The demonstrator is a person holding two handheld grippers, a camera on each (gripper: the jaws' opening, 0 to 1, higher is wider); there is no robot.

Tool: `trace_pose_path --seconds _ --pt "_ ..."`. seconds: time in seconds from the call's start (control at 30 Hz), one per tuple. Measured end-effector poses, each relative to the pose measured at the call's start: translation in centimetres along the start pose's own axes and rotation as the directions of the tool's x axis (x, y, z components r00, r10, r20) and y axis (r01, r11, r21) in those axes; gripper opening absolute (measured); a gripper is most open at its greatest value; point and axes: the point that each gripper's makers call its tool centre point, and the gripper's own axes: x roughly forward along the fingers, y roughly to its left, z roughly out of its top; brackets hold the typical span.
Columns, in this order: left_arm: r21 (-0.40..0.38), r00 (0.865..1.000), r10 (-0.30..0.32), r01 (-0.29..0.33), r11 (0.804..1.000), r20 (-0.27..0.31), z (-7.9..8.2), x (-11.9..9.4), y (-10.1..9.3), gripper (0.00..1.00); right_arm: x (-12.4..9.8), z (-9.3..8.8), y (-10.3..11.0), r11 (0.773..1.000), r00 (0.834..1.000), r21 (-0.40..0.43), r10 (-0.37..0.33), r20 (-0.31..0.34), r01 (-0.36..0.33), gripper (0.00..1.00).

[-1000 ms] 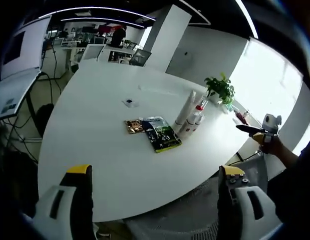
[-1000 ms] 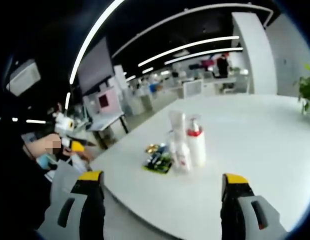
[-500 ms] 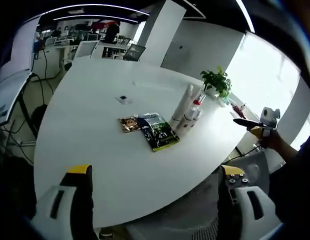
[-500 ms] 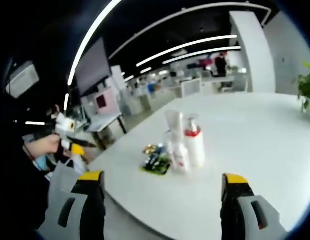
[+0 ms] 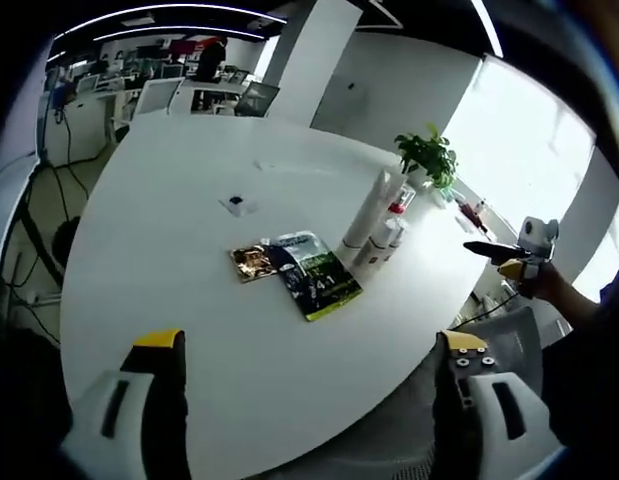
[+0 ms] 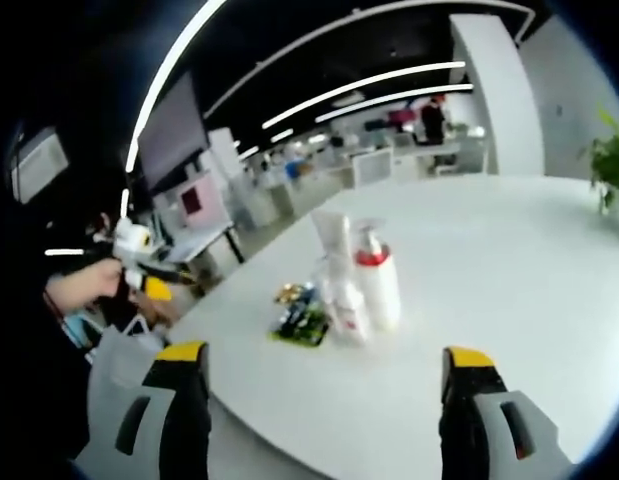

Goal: Arrange the skincare products in the storage area until every visible bottle or jar stands upright without overlapping.

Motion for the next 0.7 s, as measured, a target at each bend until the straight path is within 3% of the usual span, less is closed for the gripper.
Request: trace_pose_path --seconds 0.7 --pt "0.052 0.999 -0.021 0.024 0.998 -0.047 3.5 4.4 2.5 0.98 1.6 -0.3 -1.6 0.998 0.999 0.045 -0.033 -0.016 0.034 0.98"
